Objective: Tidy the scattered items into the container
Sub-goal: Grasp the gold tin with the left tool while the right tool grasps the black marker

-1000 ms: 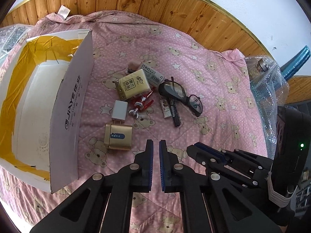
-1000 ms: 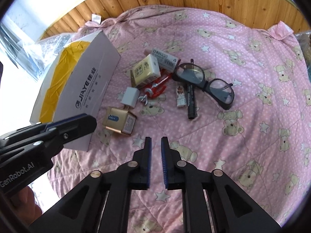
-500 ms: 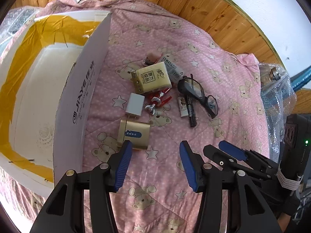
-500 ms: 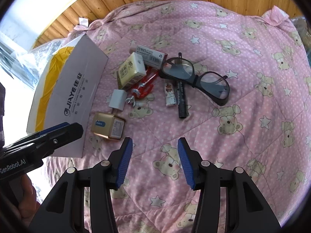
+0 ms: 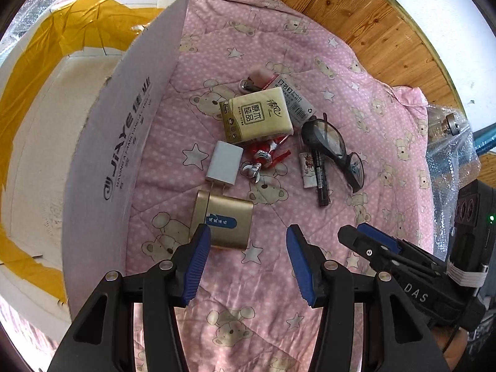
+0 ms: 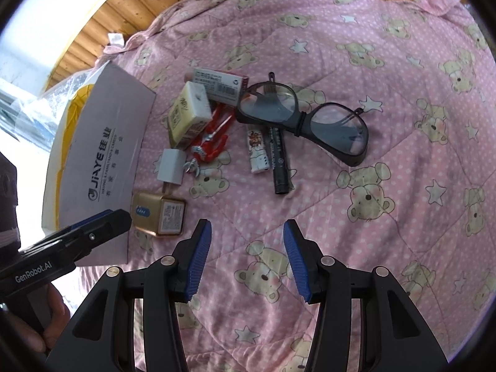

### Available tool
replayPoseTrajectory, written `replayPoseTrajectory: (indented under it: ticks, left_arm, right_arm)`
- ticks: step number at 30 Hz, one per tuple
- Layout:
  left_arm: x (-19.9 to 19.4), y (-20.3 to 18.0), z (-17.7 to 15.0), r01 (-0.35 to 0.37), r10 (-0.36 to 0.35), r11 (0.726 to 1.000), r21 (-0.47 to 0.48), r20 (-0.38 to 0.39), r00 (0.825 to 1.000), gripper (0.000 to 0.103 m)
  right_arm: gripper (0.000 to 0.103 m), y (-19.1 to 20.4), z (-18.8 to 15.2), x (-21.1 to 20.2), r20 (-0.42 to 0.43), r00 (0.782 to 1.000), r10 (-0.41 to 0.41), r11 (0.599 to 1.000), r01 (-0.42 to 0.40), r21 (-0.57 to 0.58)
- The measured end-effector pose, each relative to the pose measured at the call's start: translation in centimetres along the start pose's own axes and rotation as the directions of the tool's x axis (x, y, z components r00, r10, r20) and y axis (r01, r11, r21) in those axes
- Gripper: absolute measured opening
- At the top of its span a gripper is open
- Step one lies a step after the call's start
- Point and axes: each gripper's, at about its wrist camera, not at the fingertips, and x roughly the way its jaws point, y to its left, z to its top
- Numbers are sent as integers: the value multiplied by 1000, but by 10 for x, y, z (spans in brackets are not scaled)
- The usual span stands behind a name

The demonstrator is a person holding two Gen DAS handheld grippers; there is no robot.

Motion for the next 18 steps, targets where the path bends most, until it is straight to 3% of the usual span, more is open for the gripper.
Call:
replayPoseTrajectory:
  ticks: [10,18]
  left_arm:
    - [26,3,4,-13,12,1000,-11,-43,999,52]
    - [30,1,12,-40,40,999,16,-6,999,58]
  right_arm:
    - [51,-14,13,19,-29,999,24,999,-23,38]
    - [51,-12,24,38,-54,998,20,1000,-20,9]
